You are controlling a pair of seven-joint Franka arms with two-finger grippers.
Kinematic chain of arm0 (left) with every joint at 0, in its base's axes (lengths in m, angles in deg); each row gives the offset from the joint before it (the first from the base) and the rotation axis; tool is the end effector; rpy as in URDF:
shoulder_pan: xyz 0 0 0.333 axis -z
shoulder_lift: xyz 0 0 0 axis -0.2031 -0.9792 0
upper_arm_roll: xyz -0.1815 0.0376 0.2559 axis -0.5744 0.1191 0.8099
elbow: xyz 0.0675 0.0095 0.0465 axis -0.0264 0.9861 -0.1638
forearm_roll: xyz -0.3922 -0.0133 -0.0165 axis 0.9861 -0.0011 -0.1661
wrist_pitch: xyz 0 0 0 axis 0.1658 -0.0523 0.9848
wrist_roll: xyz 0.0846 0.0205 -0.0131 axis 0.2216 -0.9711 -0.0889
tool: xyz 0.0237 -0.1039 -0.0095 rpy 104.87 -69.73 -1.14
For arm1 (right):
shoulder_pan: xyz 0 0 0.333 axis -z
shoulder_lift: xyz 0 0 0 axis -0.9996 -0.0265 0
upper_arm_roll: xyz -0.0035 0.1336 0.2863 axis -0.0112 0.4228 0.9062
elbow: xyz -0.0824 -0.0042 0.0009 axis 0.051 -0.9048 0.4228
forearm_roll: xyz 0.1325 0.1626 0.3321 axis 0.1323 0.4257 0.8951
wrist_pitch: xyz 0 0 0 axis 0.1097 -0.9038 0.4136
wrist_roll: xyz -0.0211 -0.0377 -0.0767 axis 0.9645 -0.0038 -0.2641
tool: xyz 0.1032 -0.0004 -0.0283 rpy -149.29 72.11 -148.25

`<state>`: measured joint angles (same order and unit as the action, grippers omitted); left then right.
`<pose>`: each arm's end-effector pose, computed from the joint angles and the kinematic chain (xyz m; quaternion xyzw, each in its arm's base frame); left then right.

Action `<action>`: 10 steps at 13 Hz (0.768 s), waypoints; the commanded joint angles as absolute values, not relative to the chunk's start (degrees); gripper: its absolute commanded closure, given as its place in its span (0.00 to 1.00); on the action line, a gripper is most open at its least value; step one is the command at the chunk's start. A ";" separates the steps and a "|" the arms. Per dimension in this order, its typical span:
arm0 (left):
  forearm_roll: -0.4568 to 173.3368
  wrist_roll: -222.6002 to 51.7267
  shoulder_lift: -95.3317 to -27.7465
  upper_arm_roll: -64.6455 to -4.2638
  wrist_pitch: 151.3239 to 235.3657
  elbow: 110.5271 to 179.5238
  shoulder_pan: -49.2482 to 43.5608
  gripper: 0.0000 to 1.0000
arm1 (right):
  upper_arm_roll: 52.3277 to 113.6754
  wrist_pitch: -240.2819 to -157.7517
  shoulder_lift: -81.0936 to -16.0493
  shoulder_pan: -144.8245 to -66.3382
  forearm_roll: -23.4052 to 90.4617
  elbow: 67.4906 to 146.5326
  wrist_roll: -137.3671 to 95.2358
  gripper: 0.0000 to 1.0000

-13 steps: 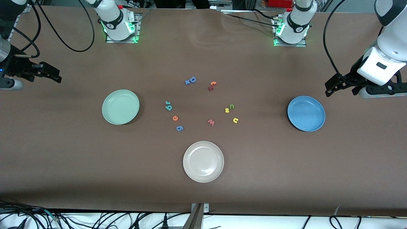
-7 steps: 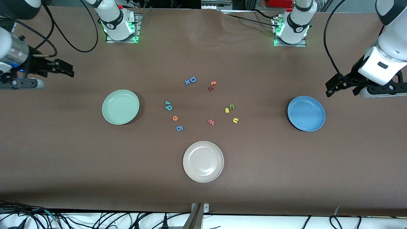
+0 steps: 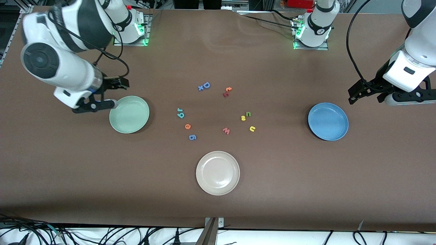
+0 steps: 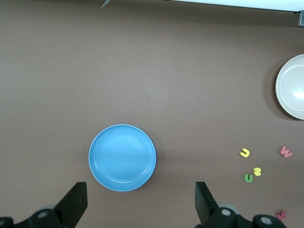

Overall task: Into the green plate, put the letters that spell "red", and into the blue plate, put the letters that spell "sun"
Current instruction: 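Move the right gripper over the letters beside the green plate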

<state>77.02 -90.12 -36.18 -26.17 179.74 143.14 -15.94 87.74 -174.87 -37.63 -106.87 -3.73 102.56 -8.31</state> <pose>0.5705 -0.0567 0.5793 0.9978 0.0464 0.0469 0.0037 0.5685 0.1812 0.4636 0.9868 0.0864 -0.1324 0.0341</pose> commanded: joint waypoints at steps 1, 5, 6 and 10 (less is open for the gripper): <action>78.77 -90.41 -36.97 -26.41 179.10 141.47 -16.11 0.00 | 87.40 -180.49 -41.87 -110.09 -2.97 101.94 -3.31 0.00; 78.94 -90.41 -37.15 -26.41 179.01 141.47 -16.20 0.00 | 87.40 -184.90 -45.41 -113.44 -2.97 101.86 0.66 0.00; 79.12 -90.50 -37.58 -26.50 179.01 141.47 -16.11 0.00 | 87.31 -185.00 -46.02 -114.92 -2.97 101.86 2.14 0.00; 81.30 -90.50 -39.08 -26.41 181.02 141.64 -16.11 0.00 | 87.40 -189.81 -50.32 -120.29 -2.97 102.03 11.28 0.00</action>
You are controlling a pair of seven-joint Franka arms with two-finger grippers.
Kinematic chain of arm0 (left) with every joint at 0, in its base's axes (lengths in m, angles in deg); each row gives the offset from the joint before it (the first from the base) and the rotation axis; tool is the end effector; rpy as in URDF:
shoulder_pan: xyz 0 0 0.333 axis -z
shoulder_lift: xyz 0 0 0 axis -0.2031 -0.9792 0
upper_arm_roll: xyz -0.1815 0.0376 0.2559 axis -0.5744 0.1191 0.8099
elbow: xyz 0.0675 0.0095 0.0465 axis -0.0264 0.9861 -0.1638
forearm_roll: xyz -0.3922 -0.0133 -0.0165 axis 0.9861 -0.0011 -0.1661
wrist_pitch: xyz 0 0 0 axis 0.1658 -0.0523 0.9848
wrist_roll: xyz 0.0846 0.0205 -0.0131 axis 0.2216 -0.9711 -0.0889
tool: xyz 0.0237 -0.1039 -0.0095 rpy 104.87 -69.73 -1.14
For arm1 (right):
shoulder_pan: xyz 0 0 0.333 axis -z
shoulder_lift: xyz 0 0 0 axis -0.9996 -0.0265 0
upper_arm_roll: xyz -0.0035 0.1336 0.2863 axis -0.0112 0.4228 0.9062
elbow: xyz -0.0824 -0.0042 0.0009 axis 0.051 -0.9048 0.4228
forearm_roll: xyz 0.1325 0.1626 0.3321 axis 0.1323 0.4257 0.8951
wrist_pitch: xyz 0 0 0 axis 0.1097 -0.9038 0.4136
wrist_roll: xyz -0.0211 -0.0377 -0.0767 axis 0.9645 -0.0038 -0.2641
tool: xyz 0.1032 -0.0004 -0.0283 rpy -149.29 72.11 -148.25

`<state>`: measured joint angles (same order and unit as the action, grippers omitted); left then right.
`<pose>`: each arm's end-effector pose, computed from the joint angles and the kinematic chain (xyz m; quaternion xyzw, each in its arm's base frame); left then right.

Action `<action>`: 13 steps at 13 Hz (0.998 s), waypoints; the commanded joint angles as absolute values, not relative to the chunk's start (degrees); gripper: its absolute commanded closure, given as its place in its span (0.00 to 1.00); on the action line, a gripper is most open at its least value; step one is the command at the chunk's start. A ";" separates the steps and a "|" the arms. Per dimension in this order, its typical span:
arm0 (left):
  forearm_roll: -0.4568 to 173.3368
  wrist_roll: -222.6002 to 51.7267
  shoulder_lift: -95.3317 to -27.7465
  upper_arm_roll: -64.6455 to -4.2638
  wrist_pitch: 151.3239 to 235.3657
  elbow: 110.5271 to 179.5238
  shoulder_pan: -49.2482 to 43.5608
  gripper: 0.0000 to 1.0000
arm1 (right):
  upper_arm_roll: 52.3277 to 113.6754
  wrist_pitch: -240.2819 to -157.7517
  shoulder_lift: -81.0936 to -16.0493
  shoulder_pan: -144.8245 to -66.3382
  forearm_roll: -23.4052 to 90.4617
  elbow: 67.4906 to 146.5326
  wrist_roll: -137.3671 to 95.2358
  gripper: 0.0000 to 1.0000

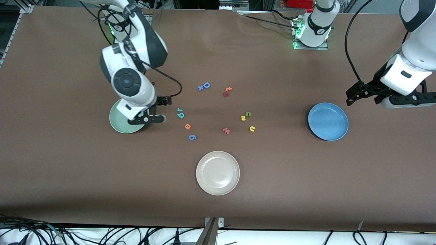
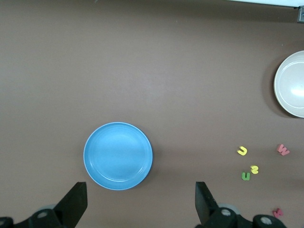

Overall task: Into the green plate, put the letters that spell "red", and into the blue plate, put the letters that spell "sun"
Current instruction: 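Move the right gripper over the letters beside the green plate, then lower the right gripper onto the orange e while the left gripper reaches letters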

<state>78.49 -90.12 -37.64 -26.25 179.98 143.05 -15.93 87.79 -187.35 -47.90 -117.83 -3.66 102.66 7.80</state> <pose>0.5769 -0.0593 0.5660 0.9981 0.0482 0.0352 0.0169 0.5598 0.3068 0.3645 0.9920 0.0430 -0.1042 0.0563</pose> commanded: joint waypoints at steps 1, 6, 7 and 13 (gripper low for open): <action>82.19 -90.59 -39.08 -26.50 182.78 142.34 -15.59 0.00 | 87.40 -191.75 -51.46 -121.34 -2.97 102.29 13.21 0.00; 83.69 -90.59 -40.22 -27.46 191.20 149.61 -10.07 0.00 | 87.31 -206.07 -57.97 -124.43 -3.05 103.79 16.66 0.08; 83.60 -90.59 -40.92 -27.64 193.84 151.90 -8.74 0.00 | 87.22 -207.74 -58.41 -124.34 -3.14 104.31 16.57 0.08; 83.60 -90.59 -48.48 -27.64 197.47 152.63 -2.67 0.00 | 86.96 -219.96 -63.06 -122.94 -2.97 104.67 17.97 0.08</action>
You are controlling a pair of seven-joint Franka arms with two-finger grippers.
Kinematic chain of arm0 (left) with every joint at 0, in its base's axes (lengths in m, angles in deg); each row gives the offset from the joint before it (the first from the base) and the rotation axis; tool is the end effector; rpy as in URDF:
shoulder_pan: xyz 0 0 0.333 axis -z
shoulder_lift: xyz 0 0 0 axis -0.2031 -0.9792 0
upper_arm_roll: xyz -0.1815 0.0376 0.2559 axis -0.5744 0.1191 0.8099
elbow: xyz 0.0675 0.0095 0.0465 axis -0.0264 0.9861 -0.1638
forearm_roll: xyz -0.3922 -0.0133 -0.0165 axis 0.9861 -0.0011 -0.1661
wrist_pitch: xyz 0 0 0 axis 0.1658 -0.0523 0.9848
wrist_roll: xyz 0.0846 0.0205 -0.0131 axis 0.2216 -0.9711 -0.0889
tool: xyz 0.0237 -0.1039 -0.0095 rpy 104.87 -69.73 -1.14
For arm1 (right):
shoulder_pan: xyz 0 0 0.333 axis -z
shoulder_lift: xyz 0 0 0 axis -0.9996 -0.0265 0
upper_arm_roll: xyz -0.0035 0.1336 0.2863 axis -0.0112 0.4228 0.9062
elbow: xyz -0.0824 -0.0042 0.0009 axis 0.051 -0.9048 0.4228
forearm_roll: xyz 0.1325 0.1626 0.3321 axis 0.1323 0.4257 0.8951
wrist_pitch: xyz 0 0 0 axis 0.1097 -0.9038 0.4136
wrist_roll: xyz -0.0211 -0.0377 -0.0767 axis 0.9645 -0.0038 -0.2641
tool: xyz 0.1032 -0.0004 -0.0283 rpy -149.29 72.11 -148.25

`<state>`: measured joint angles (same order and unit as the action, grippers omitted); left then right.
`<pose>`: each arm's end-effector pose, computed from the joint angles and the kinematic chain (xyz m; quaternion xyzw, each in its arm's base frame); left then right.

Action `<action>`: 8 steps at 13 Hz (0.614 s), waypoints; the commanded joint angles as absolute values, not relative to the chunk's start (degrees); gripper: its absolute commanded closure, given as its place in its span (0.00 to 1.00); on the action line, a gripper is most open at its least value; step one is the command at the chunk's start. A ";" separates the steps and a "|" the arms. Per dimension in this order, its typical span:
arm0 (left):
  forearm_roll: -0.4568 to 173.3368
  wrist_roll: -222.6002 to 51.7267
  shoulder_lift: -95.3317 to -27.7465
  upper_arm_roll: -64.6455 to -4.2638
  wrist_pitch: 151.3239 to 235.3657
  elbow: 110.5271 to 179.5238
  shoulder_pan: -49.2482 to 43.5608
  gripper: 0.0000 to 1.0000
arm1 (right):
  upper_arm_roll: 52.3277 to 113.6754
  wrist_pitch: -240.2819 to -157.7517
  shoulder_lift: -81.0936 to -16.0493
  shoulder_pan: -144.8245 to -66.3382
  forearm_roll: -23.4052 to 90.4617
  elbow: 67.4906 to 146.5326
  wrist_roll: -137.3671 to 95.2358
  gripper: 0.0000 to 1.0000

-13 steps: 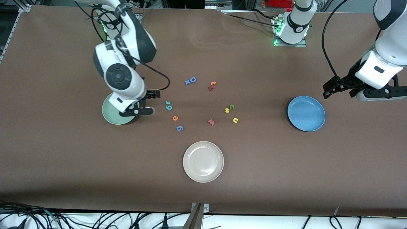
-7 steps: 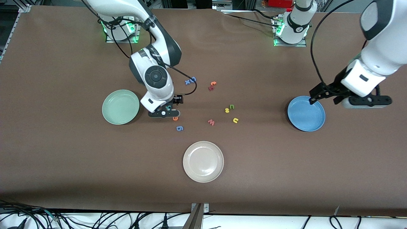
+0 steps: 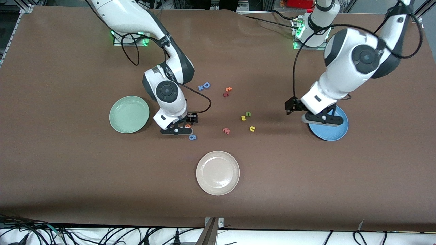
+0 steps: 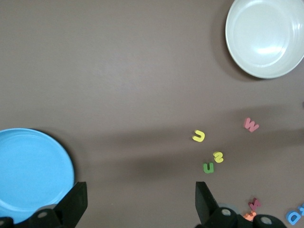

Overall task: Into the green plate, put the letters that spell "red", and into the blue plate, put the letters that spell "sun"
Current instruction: 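Lower the right gripper onto the orange e while the left gripper reaches letters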

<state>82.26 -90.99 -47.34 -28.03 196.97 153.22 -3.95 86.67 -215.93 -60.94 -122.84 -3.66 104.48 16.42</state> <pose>0.5746 -0.2030 0.4093 0.9974 -0.0430 -0.0023 0.0583 0.5723 0.3683 0.2373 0.9999 0.0056 0.0068 0.0084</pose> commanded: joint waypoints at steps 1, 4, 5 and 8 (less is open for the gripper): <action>83.60 -90.59 -49.10 -27.64 197.47 152.45 -2.23 0.00 | 87.04 -221.11 -63.51 -123.02 -2.97 104.67 18.59 0.08; 82.99 -90.41 -52.08 -27.64 197.47 152.10 -0.65 0.00 | 87.22 -221.65 -64.82 -123.11 -2.97 104.67 18.86 0.12; 82.81 -89.98 -52.96 -27.64 197.47 151.93 -0.56 0.00 | 87.22 -221.74 -65.36 -123.11 -3.05 104.76 18.77 0.17; 82.81 -89.80 -54.99 -27.64 199.40 151.13 1.11 0.00 | 87.22 -221.30 -66.06 -123.20 -2.97 104.84 18.68 0.29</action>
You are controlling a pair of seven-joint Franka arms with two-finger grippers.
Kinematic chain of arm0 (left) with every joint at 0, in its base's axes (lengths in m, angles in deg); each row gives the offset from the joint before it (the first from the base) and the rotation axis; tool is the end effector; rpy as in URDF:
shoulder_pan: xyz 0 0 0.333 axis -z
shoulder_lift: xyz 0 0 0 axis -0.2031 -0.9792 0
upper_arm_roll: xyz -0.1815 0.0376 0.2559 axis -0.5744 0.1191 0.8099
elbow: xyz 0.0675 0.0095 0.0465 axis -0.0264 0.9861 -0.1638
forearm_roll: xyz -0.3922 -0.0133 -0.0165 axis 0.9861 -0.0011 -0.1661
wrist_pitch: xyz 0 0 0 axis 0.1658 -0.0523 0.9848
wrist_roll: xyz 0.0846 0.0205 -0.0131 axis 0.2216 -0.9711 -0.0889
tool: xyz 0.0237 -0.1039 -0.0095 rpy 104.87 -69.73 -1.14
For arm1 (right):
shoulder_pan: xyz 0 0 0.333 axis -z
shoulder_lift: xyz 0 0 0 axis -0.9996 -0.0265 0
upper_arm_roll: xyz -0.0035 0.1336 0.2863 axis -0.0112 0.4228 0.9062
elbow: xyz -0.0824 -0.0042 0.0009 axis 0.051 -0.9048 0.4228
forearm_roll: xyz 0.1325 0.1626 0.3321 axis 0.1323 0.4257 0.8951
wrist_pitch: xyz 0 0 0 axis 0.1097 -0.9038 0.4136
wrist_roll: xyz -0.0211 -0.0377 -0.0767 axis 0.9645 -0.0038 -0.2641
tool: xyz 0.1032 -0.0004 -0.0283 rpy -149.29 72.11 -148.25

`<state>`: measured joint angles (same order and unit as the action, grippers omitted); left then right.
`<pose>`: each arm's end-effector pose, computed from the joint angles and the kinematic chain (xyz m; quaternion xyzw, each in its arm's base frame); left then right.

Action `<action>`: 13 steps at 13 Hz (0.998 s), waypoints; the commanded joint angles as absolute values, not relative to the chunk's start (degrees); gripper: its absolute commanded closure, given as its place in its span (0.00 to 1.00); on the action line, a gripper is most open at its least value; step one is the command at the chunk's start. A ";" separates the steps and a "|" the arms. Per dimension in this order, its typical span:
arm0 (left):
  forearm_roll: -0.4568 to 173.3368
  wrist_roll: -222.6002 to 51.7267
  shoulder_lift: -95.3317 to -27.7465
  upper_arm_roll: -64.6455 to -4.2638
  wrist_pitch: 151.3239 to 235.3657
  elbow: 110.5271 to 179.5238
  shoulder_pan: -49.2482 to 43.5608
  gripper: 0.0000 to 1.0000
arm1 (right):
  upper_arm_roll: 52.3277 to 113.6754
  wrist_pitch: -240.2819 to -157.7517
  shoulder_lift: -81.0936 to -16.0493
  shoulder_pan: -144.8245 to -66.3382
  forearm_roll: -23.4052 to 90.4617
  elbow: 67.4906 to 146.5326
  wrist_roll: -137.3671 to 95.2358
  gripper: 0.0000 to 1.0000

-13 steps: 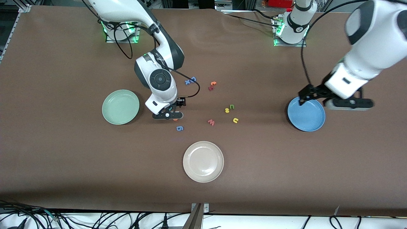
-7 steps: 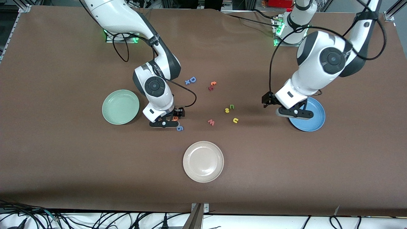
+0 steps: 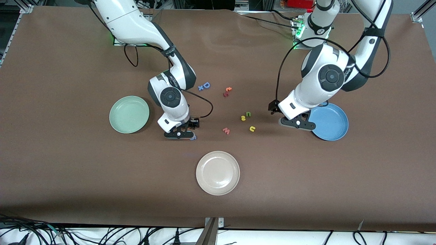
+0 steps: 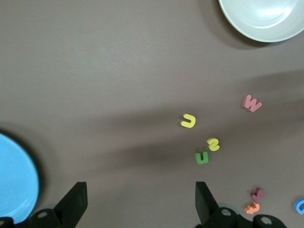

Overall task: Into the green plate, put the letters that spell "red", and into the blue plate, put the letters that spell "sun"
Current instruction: 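Lower the right gripper onto the orange e while the left gripper reaches letters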

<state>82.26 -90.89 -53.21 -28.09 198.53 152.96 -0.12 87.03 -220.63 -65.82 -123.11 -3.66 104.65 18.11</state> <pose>0.5682 -0.2436 0.3521 0.9949 -0.0737 -0.0398 0.0564 0.5664 0.3728 0.1853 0.9999 -0.0035 0.0038 0.0091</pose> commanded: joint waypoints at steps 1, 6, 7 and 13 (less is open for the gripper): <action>82.81 -89.62 -55.77 -27.64 200.10 151.13 1.20 0.00 | 87.22 -221.21 -66.06 -123.20 -2.97 104.85 18.51 0.32; 82.81 -85.08 -59.90 -27.55 203.71 150.96 2.78 0.00 | 87.31 -221.21 -66.15 -123.73 -2.97 105.11 18.77 0.48; 82.90 -83.31 -60.96 -27.55 203.80 150.17 3.13 0.00 | 87.31 -221.21 -66.41 -123.81 -3.05 105.11 18.77 0.57; 82.64 -82.06 -67.02 -27.12 208.70 148.50 6.21 0.00 | 87.05 -220.51 -66.16 -124.34 -3.05 104.93 17.54 0.92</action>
<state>82.26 -83.93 -65.11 -28.09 206.87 150.62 4.73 87.40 -220.65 -66.32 -123.96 -3.67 104.81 18.09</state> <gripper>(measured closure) 0.000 0.709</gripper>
